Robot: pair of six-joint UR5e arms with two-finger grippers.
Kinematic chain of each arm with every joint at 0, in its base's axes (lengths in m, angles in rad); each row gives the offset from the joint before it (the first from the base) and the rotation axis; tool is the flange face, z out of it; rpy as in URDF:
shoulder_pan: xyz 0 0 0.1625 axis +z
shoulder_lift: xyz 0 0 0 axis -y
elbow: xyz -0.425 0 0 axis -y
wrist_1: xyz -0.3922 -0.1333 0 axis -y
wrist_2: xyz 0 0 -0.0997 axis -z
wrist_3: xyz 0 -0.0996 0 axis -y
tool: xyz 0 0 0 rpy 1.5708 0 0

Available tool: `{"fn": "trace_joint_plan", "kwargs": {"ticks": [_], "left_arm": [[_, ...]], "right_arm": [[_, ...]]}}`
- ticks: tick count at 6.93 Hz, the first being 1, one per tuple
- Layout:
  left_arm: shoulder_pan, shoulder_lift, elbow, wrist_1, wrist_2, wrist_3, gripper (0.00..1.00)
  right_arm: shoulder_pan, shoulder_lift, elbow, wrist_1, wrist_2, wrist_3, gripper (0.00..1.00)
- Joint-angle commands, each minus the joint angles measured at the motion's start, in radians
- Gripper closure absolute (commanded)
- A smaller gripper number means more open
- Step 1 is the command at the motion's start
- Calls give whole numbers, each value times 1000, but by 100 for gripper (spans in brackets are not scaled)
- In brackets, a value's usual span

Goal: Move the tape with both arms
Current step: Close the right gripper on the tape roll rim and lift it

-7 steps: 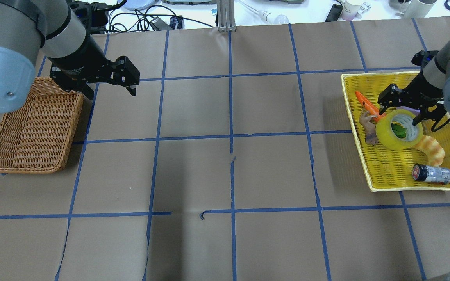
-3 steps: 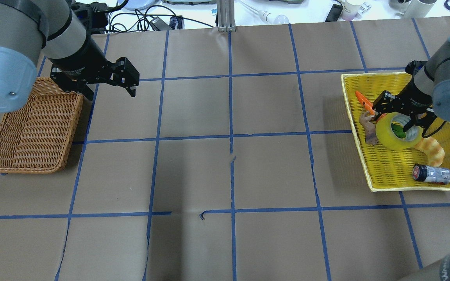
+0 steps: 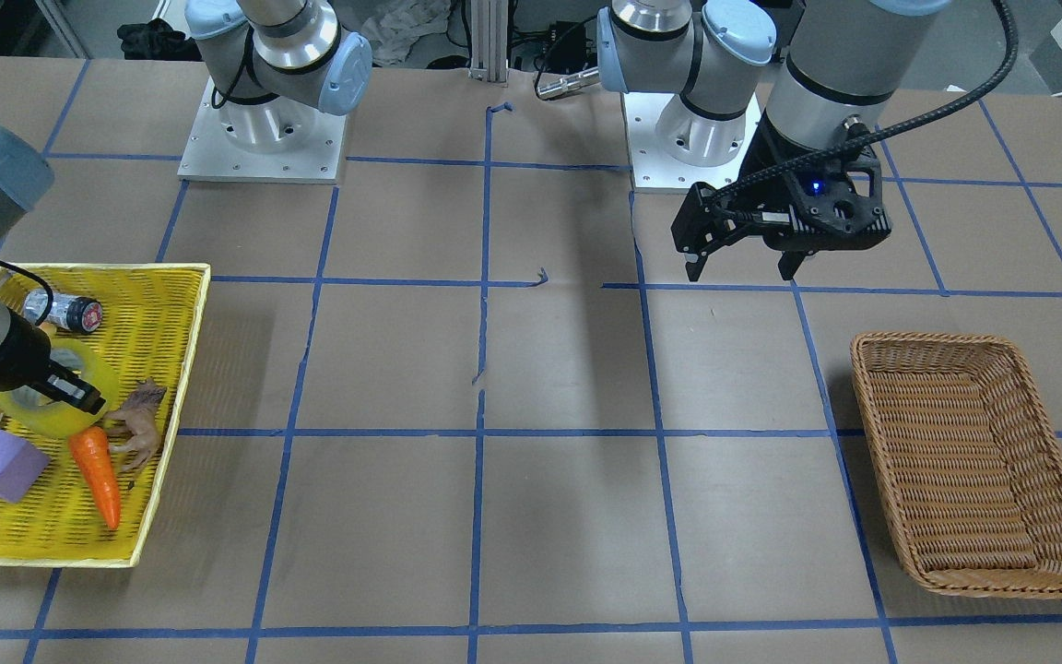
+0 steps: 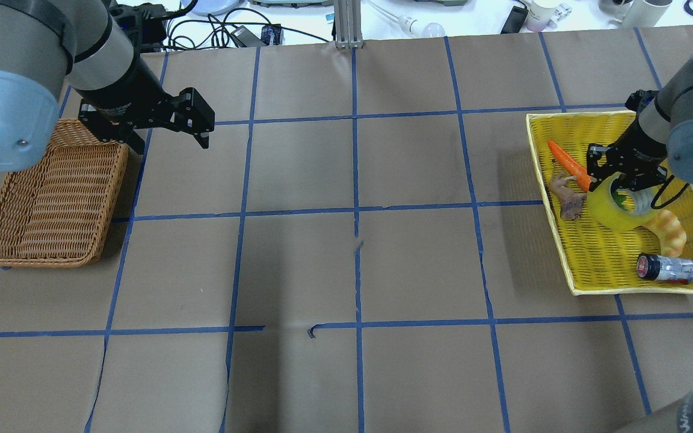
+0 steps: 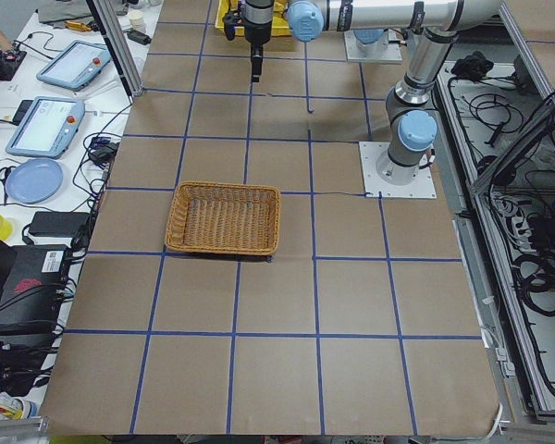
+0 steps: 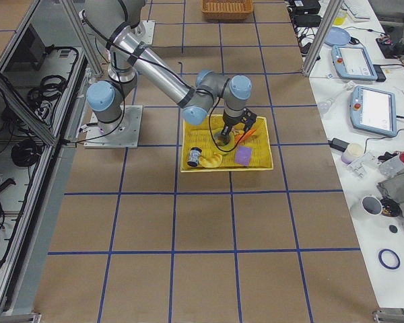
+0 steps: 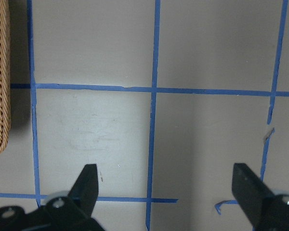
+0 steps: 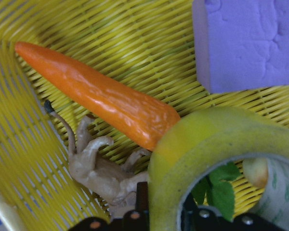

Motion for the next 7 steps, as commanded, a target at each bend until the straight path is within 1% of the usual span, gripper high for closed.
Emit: {"fn": "trace_joint_plan", "kwargs": {"ticks": [1, 2, 3, 4, 6, 7], "left_arm": [[-7, 9, 4, -109, -8, 0, 0], [-7, 15, 10, -140, -8, 0, 0], [-9, 21, 12, -147, -7, 2, 0], [-9, 26, 12, -147, -7, 2, 0], [-9, 32, 15, -147, -1, 2, 0], [-9, 30, 13, -144, -2, 2, 0]], "right_arm": [[10, -6, -51, 43, -1, 1, 100], [36, -34, -90, 106, 6, 18, 100], [123, -40, -156, 185, 3, 147, 100], [230, -34, -193, 195, 11, 270, 100], [425, -26, -189, 183, 17, 516, 100], [529, -11, -190, 175, 60, 657, 100]]}}
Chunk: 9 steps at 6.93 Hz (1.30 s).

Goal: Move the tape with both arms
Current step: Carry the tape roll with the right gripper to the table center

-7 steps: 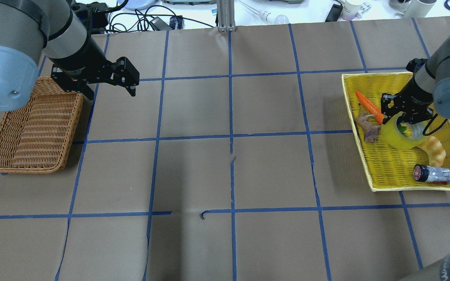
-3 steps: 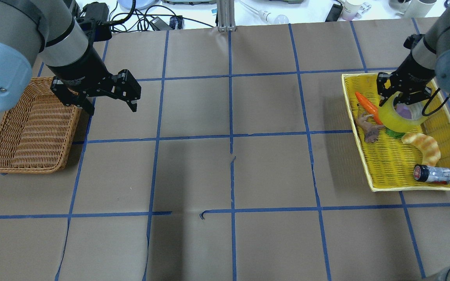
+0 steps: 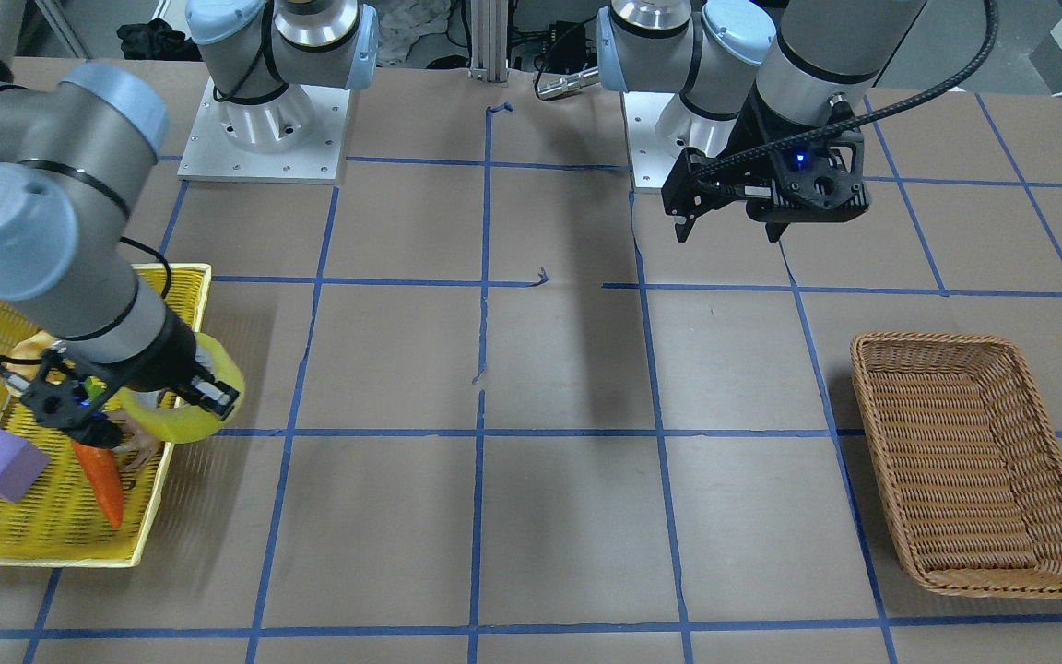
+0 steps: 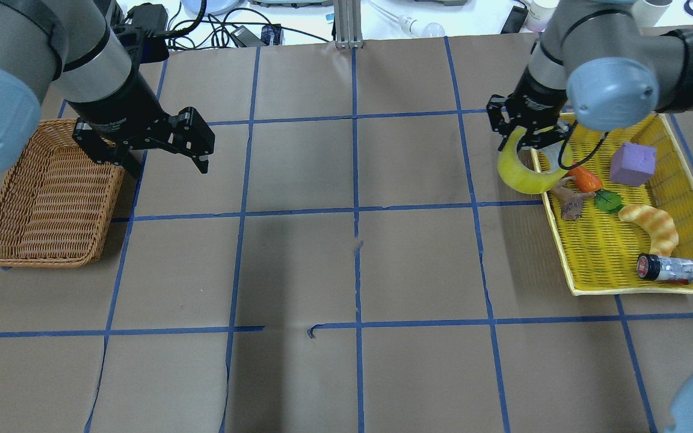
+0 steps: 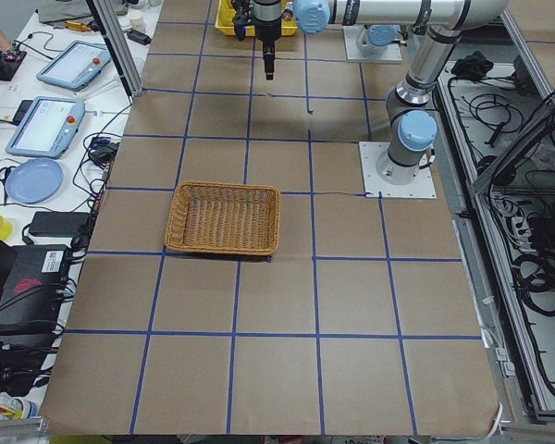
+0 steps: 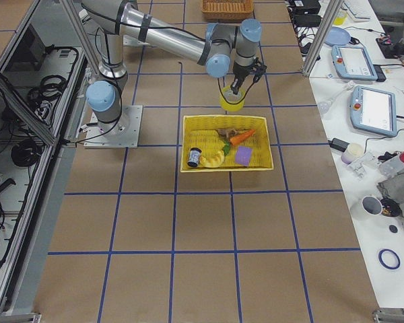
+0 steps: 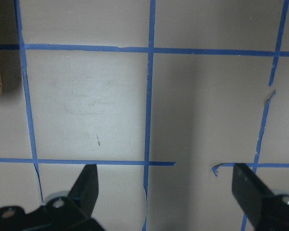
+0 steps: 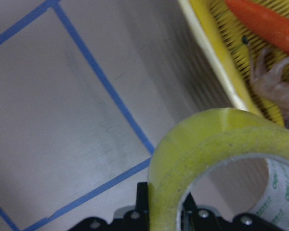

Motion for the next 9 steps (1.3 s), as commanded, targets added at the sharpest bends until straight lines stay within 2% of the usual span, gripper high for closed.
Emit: {"fn": "trace_joint_plan", "kwargs": {"ticks": [1, 3, 5, 9], "left_arm": [[0, 0, -3, 4, 2, 0, 0], [3, -4, -9, 10, 2, 0, 0], [6, -9, -13, 11, 2, 0, 0], [6, -18, -14, 13, -9, -2, 0]], "right_arm": [[206, 38, 0, -31, 43, 287, 100], [343, 122, 0, -138, 95, 468, 100], [448, 193, -2, -197, 130, 605, 100], [512, 225, 0, -215, 262, 656, 100]]}}
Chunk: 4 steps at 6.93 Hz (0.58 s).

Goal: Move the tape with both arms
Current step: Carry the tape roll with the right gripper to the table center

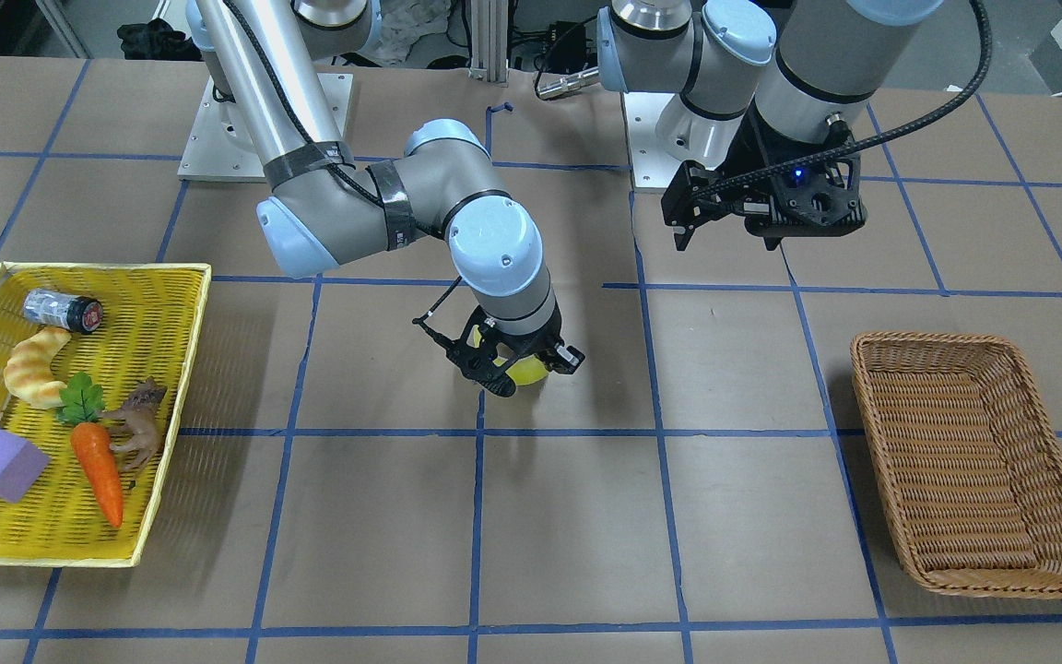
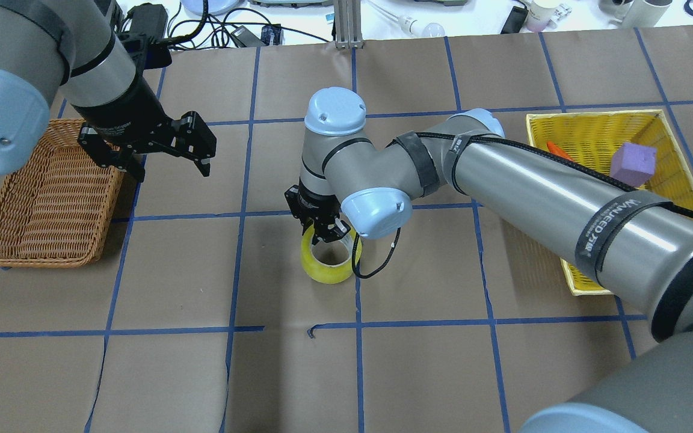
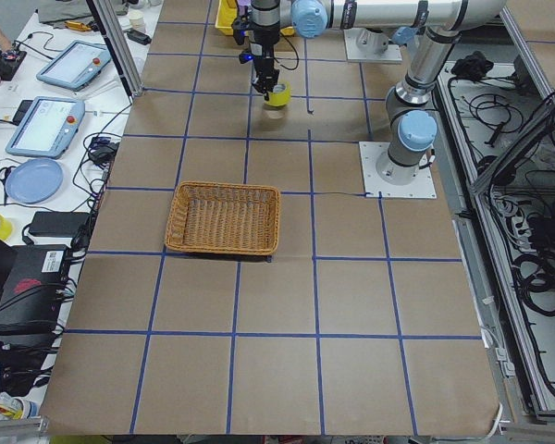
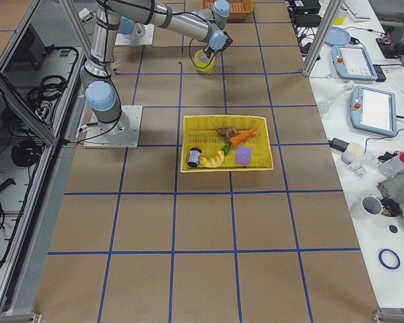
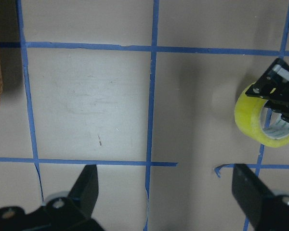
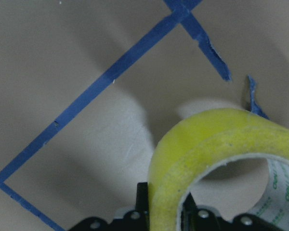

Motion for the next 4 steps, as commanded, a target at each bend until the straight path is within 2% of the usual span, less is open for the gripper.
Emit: {"fn": "trace_joint_plan", "kwargs": {"ticks": [1, 2, 3, 4], "left_arm": [[0, -5, 1, 1, -4, 3, 0], [0, -6, 1, 3, -4, 1, 0], [0, -6, 0, 3, -4, 0, 0], [0, -6, 0, 3, -6, 0, 0]], "right_arm": [[31, 7, 1, -5, 35, 28, 59], [33, 7, 1, -5, 29, 38, 25], [31, 0, -4, -7, 24, 38, 5], [9, -20, -12, -1, -33, 19, 0]]}}
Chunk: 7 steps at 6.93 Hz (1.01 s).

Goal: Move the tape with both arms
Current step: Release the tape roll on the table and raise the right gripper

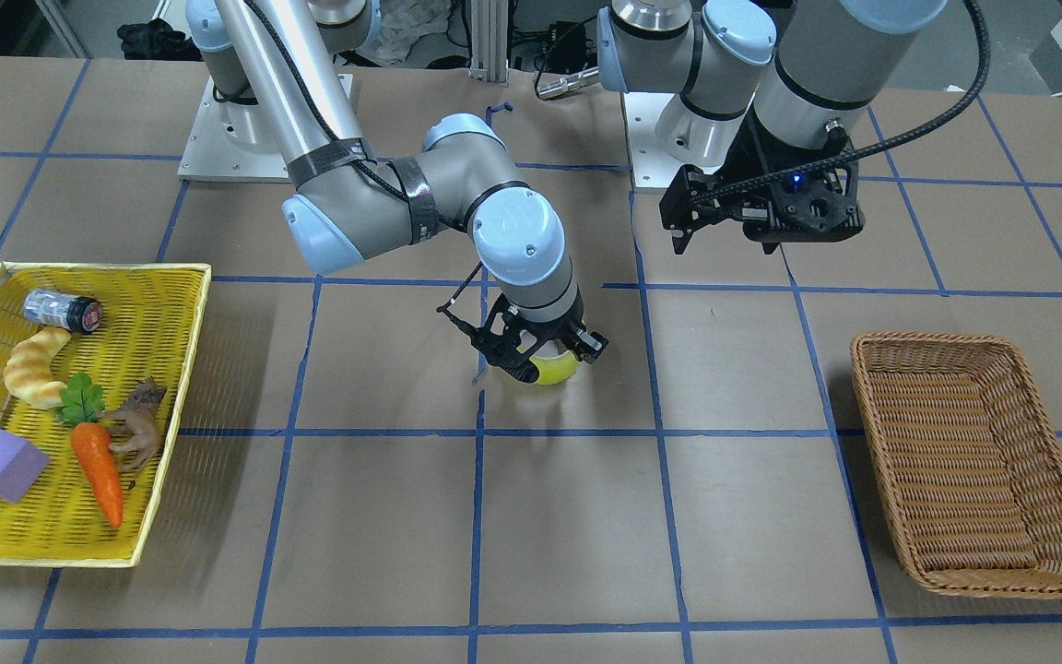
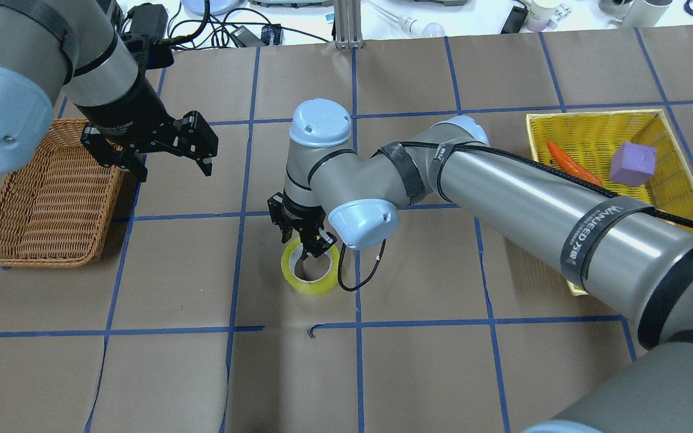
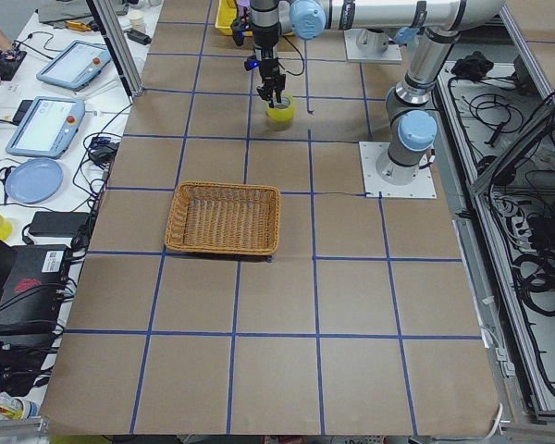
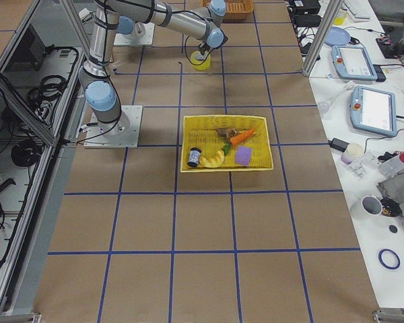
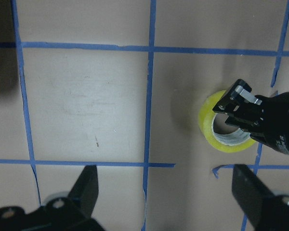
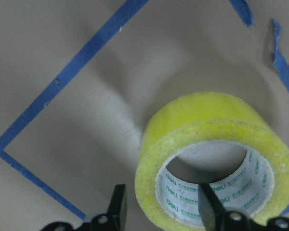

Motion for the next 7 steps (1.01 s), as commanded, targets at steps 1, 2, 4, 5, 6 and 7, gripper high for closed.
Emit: {"fn": "trace_joint_plan", "kwargs": {"ticks": [1, 2, 4, 5, 6, 7], "left_arm": [[-2, 0, -1, 0, -4, -1, 0], [-3, 0, -10, 0, -19, -5, 0], [-11, -2, -68, 28, -95, -5, 0], [-43, -2, -115, 76, -92, -10, 0], [-85, -4, -176, 154, -86, -19, 0], [-112, -10, -254, 261, -84, -25, 0]], "right_arm": [[-71, -60, -1, 19, -104, -123, 0], [-161, -120, 5, 50, -111, -285, 0], [-328, -206, 6, 148, -182, -615, 0], [-388, -223, 0, 214, -219, -768, 0], [-448, -232, 0, 220, -221, -888, 0], [-529, -236, 0, 236, -224, -924, 0]]}}
